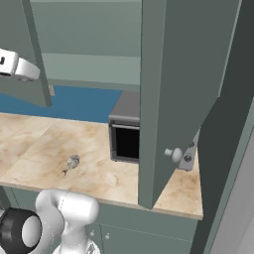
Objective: Retrieve the tupperware from the cabinet, then place the raw meat into the tupperware to avoid contamination.
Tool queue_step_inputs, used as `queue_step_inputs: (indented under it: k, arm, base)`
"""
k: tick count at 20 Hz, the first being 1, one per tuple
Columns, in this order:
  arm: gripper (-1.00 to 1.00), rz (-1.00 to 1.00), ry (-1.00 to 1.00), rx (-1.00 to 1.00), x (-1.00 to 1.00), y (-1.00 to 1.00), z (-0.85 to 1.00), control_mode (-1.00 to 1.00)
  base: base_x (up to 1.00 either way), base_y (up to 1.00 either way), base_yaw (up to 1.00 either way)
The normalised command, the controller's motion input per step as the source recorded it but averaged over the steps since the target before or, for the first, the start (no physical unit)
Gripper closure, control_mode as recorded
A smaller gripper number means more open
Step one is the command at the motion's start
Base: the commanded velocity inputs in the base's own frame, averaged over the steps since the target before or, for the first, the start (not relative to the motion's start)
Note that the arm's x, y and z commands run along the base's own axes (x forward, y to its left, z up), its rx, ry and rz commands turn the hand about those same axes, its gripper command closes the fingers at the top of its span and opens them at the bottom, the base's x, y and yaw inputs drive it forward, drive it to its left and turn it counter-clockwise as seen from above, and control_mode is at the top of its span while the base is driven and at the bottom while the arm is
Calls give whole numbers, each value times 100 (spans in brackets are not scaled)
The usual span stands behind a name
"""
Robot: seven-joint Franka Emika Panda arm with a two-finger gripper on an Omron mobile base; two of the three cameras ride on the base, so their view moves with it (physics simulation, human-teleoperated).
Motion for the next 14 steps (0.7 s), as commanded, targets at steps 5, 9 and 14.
queue_step_inputs:
  k: [5, 9, 14]
  arm:
    - [100, -8, -5, 0, -80, 59, -3, -100]
    - [100, -16, -3, 0, -67, 66, -2, -100]
    - [100, -13, -1, -2, -51, 79, -13, -100]
  base:
    - [0, 0, 0]
    - [0, 0, 0]
    - [0, 0, 0]
